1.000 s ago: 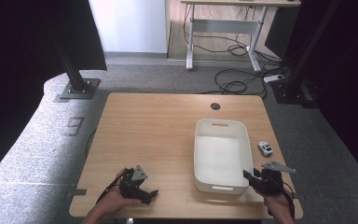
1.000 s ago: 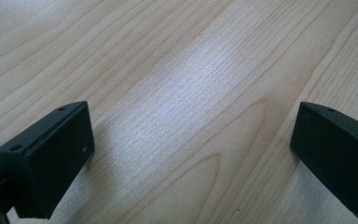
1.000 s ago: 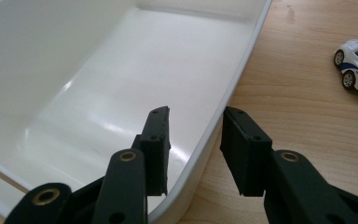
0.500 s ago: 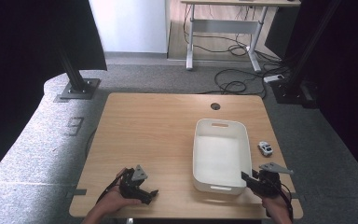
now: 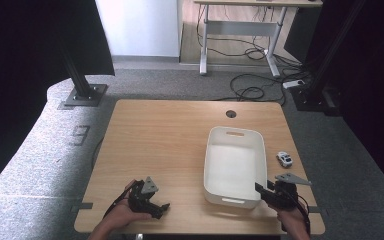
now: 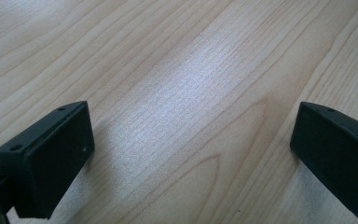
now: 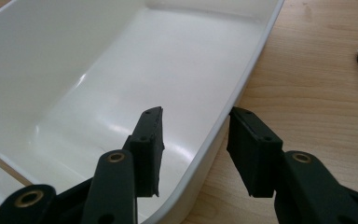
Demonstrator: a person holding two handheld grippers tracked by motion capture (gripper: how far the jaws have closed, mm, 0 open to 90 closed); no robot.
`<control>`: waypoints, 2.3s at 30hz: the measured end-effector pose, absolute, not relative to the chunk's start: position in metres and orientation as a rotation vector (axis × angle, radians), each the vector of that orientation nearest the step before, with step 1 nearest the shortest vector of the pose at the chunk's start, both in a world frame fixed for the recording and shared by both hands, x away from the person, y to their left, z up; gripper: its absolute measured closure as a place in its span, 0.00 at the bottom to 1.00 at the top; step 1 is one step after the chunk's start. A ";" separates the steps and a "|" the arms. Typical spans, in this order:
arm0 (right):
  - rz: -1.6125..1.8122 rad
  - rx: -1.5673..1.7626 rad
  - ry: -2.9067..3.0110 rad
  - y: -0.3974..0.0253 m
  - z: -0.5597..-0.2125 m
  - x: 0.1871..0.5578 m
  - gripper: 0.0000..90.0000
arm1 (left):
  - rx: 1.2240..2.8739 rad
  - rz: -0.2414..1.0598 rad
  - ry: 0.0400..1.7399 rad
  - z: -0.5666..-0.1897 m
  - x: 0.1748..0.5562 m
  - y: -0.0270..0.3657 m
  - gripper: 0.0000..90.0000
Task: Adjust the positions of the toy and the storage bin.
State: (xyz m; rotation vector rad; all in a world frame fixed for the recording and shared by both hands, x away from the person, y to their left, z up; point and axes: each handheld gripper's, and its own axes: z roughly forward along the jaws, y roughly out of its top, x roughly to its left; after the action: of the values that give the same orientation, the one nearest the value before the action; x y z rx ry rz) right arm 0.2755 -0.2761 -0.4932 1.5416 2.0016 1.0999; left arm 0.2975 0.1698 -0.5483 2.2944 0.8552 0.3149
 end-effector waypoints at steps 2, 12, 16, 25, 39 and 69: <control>1.102 1.541 2.001 -0.274 -0.493 0.276 0.61 | 2.295 0.314 0.855 -0.548 0.298 0.170 0.00; 1.100 1.515 1.995 -0.265 -0.496 0.279 0.61 | 2.295 0.315 0.854 -0.548 0.298 0.170 0.00; 1.104 1.509 1.998 -0.262 -0.497 0.280 0.61 | 2.294 0.315 0.854 -0.548 0.298 0.170 0.00; 1.119 1.495 1.999 -0.256 -0.498 0.284 0.59 | 2.294 0.315 0.854 -0.548 0.298 0.170 0.00; 1.112 1.475 2.004 -0.251 -0.499 0.288 0.58 | 2.294 0.315 0.856 -0.548 0.297 0.170 0.00; 1.098 1.418 2.059 -0.228 -0.499 0.296 0.53 | 2.294 0.316 0.859 -0.548 0.297 0.170 0.00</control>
State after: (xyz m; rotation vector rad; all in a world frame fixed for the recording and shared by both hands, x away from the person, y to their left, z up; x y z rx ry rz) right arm 0.2957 -0.2284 -0.4987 1.4178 2.0586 1.0985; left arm 0.2972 0.1696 -0.5482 2.2945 0.8594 0.3163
